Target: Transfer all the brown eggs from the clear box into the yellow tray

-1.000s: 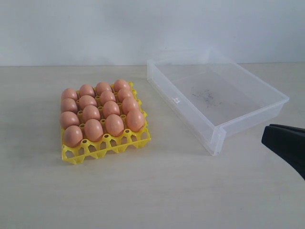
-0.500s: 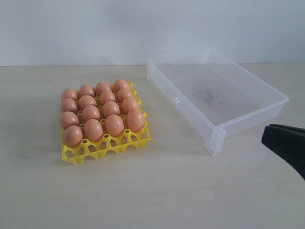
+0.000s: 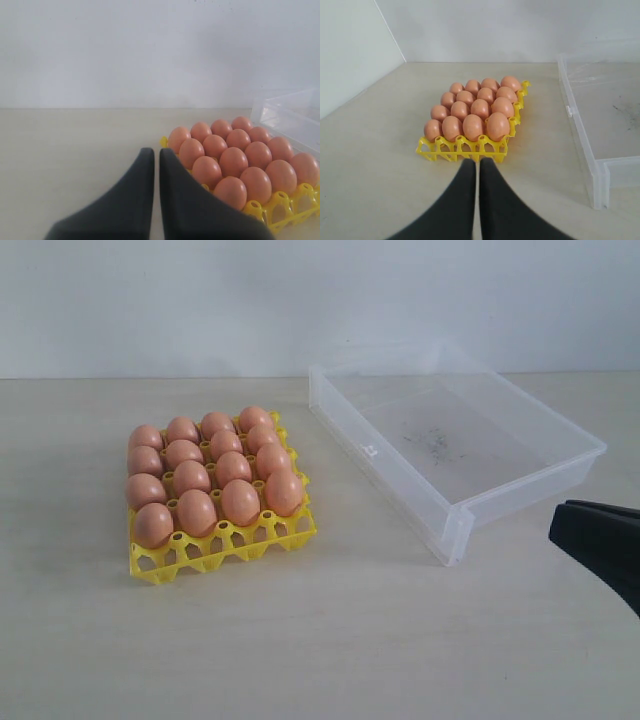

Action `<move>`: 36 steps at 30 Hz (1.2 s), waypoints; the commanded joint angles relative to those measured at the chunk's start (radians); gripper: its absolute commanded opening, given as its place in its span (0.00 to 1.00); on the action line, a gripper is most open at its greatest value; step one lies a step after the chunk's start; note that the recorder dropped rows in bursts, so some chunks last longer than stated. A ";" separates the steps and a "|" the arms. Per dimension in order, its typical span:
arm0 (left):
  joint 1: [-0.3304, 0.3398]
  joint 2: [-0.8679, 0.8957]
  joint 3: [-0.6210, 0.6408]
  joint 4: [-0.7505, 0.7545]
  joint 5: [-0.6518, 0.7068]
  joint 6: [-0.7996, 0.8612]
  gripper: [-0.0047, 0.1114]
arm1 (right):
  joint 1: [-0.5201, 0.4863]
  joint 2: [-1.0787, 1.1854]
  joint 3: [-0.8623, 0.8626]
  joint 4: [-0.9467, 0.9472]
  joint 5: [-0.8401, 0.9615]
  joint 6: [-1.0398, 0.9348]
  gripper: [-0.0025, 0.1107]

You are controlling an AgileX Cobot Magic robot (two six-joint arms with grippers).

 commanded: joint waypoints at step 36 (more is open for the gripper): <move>-0.005 0.003 0.004 -0.005 -0.012 0.005 0.07 | -0.001 -0.006 0.004 -0.003 -0.022 -0.006 0.02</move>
